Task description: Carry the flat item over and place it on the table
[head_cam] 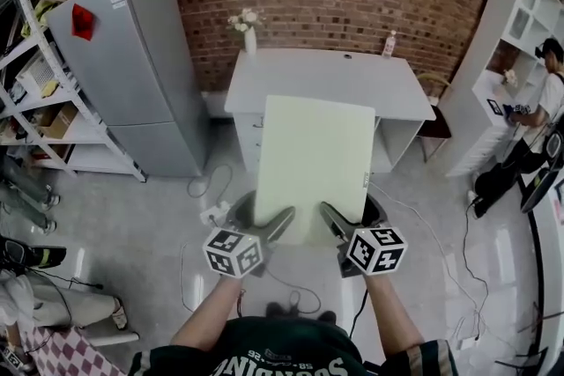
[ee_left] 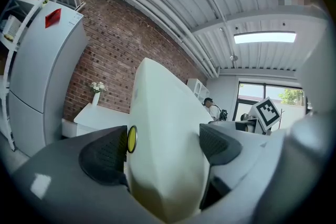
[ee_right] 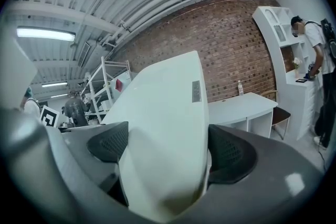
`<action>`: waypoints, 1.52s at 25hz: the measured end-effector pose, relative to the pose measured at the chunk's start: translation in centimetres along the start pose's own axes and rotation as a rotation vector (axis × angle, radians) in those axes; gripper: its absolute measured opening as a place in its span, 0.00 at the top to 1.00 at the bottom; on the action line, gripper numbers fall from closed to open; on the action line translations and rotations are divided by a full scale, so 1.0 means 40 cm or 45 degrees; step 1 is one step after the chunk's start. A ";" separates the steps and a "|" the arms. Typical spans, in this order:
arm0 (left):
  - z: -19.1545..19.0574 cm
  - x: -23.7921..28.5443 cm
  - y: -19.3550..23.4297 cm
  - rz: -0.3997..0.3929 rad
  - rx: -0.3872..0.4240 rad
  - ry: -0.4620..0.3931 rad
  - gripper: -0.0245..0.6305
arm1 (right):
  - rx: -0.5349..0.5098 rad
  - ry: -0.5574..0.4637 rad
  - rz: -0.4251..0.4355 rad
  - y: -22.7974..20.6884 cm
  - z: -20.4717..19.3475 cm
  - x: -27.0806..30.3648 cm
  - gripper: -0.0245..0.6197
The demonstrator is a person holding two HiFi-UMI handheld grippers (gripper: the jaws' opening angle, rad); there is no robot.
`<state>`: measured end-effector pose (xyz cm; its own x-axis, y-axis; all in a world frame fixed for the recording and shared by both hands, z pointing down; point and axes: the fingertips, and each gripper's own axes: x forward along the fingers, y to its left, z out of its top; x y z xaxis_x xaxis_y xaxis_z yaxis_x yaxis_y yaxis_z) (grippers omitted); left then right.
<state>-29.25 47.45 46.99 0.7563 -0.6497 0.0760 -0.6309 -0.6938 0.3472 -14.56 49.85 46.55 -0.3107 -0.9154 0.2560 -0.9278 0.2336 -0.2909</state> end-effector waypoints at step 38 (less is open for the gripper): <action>0.083 0.618 0.159 0.009 0.025 0.060 0.30 | 0.078 0.003 -0.022 -0.465 0.208 0.386 0.23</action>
<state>-15.13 25.95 47.97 0.7588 -0.6397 0.1223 -0.6392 -0.6954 0.3282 -0.40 28.65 48.24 -0.2953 -0.9183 0.2636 -0.9187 0.1971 -0.3424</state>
